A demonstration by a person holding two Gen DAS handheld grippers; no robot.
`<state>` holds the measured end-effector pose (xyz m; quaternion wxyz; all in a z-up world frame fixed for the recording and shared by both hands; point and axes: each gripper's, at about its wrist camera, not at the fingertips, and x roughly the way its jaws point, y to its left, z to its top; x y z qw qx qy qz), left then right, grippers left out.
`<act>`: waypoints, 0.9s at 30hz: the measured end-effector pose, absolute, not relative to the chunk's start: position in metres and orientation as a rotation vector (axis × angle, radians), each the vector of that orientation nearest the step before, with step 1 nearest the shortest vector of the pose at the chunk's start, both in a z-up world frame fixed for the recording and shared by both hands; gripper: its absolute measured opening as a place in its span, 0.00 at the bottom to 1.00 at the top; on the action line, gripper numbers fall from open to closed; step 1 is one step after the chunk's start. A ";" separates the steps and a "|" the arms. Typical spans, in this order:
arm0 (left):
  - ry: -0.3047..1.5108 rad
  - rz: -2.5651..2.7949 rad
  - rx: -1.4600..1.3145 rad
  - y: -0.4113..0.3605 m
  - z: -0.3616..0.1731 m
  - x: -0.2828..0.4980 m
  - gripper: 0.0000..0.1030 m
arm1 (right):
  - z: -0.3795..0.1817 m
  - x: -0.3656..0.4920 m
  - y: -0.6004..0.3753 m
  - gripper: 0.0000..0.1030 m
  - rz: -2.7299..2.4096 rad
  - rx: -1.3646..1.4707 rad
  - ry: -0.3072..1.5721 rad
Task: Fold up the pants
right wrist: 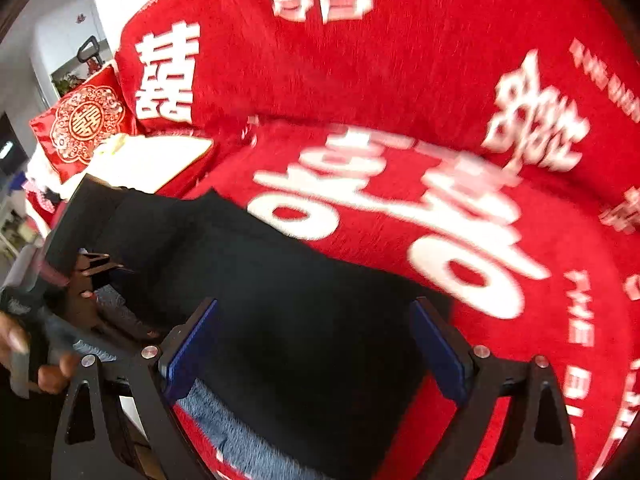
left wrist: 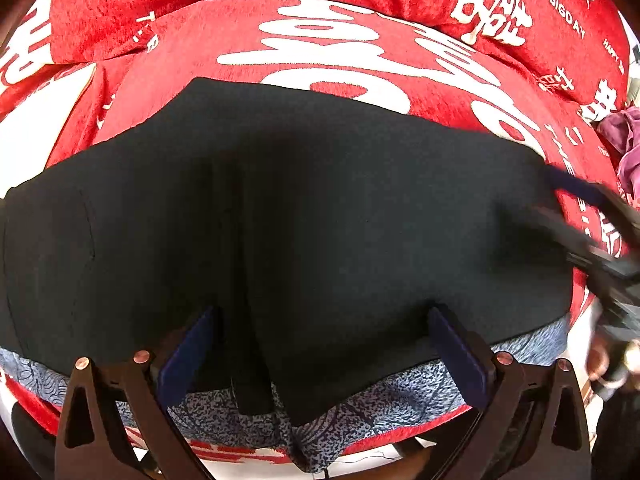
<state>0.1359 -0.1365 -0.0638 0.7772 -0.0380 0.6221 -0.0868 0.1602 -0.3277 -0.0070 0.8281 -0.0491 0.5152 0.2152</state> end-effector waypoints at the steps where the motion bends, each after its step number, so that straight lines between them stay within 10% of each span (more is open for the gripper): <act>1: 1.345 -0.190 -0.079 -0.137 -0.064 0.136 1.00 | -0.018 0.165 -0.329 0.92 0.441 -0.100 1.125; 27: 1.281 -0.175 -0.079 -0.106 -0.056 0.103 1.00 | 0.002 0.103 -0.283 1.00 0.143 -0.100 1.018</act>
